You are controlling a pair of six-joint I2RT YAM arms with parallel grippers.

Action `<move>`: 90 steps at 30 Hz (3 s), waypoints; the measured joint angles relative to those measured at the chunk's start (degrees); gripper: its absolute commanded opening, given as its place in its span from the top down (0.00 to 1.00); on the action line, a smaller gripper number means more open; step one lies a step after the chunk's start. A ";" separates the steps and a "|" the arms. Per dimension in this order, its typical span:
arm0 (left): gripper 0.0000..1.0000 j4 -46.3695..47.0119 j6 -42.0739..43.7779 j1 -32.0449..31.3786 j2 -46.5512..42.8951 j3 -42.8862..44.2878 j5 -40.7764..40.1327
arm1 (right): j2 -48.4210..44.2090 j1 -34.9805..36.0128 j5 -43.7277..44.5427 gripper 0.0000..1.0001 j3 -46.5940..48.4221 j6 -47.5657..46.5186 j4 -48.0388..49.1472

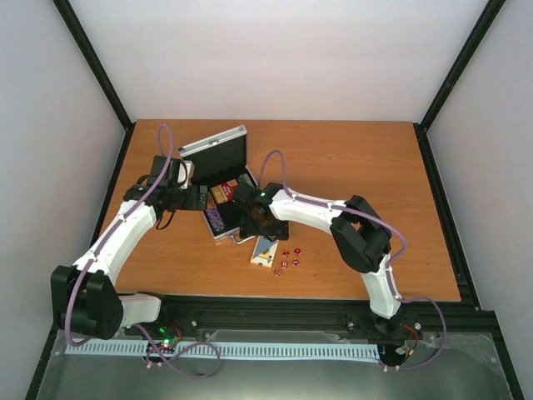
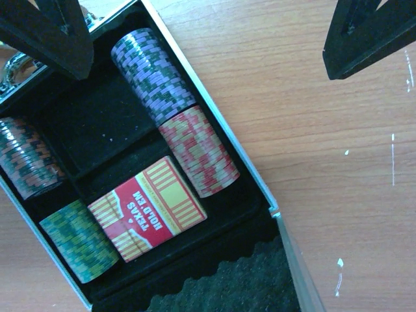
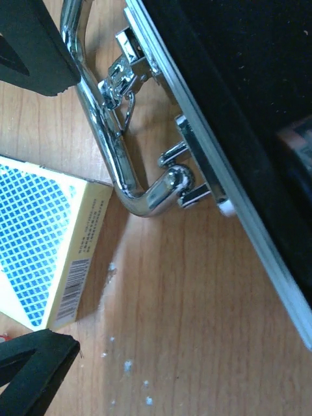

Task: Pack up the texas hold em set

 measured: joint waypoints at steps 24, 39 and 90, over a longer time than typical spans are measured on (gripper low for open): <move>0.00 1.84 -0.42 0.00 0.81 0.02 4.31 | -0.57 4.24 0.44 0.00 -3.08 9.22 -1.33; 0.00 1.79 -0.42 0.02 0.50 0.02 4.46 | -0.26 4.28 -0.35 0.58 -5.77 11.39 0.55; 0.00 -4.74 -0.07 0.04 -2.45 7.43 2.45 | 7.43 3.19 15.13 0.65 13.31 32.46 16.26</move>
